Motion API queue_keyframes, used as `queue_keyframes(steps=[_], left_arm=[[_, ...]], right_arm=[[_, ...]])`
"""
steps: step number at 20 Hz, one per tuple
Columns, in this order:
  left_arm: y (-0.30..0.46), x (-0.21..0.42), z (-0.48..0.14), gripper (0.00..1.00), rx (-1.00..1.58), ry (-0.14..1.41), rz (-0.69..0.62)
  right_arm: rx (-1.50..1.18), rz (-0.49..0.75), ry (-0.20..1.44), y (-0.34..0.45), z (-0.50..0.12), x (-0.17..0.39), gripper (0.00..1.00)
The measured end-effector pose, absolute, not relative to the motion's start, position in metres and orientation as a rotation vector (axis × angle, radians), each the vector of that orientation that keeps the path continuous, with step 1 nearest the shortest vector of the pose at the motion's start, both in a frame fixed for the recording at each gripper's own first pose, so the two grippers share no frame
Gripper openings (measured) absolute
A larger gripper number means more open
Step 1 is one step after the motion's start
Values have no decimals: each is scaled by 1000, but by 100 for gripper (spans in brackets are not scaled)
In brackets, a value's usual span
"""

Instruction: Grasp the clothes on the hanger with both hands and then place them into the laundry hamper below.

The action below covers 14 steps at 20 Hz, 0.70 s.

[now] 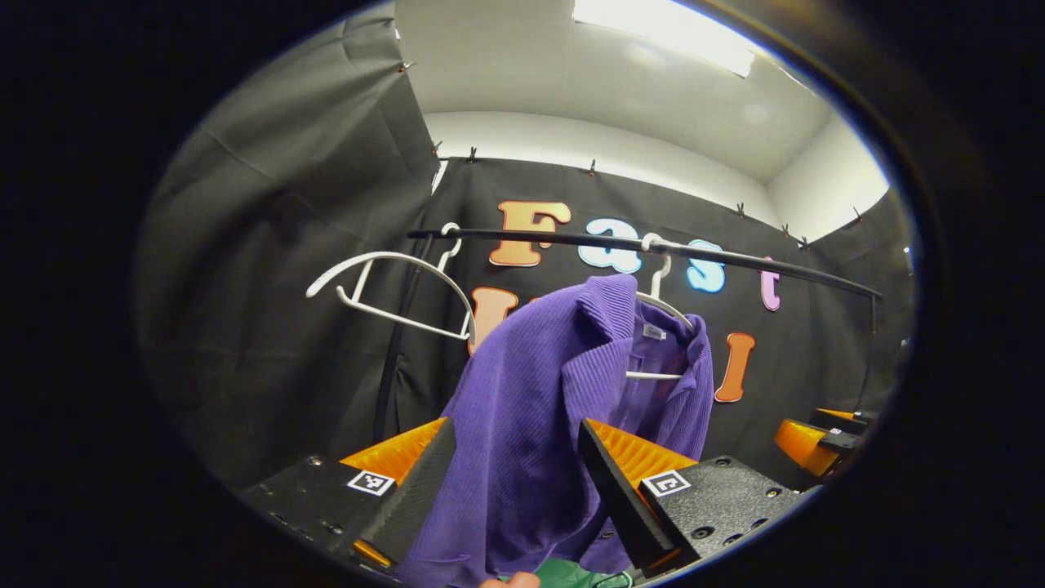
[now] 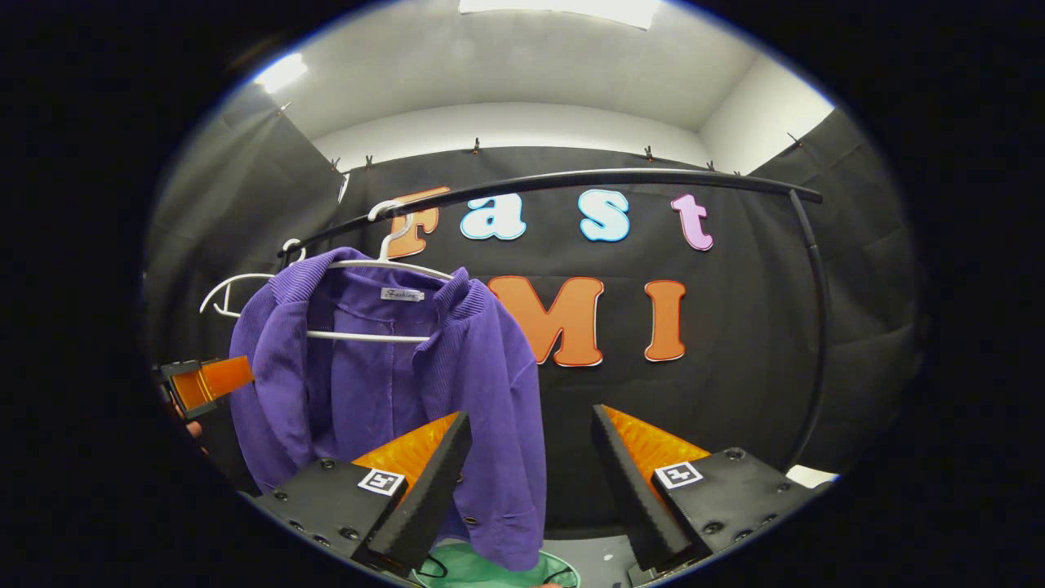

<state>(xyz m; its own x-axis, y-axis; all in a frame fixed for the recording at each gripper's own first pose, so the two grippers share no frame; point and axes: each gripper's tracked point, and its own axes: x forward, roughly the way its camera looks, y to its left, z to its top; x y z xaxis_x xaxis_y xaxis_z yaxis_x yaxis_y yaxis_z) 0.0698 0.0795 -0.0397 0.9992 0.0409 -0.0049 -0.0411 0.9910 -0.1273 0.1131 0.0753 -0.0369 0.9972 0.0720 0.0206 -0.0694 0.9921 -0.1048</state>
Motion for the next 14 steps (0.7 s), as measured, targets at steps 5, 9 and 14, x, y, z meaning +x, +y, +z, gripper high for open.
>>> queue_keyframes(steps=[5, 9, 14], left_arm=[[112, 63, -54, 95, -91, 47, 56], [128, 58, -60, 92, -120, 63, 22], [131, 56, -63, 95, -120, 89, -26]], right_arm=[[-139, 139, -16, 122, -51, 142, 95], [-135, 126, 47, 154, -84, 177, 96], [-88, 0, 78, 160, -112, 234, 98]])
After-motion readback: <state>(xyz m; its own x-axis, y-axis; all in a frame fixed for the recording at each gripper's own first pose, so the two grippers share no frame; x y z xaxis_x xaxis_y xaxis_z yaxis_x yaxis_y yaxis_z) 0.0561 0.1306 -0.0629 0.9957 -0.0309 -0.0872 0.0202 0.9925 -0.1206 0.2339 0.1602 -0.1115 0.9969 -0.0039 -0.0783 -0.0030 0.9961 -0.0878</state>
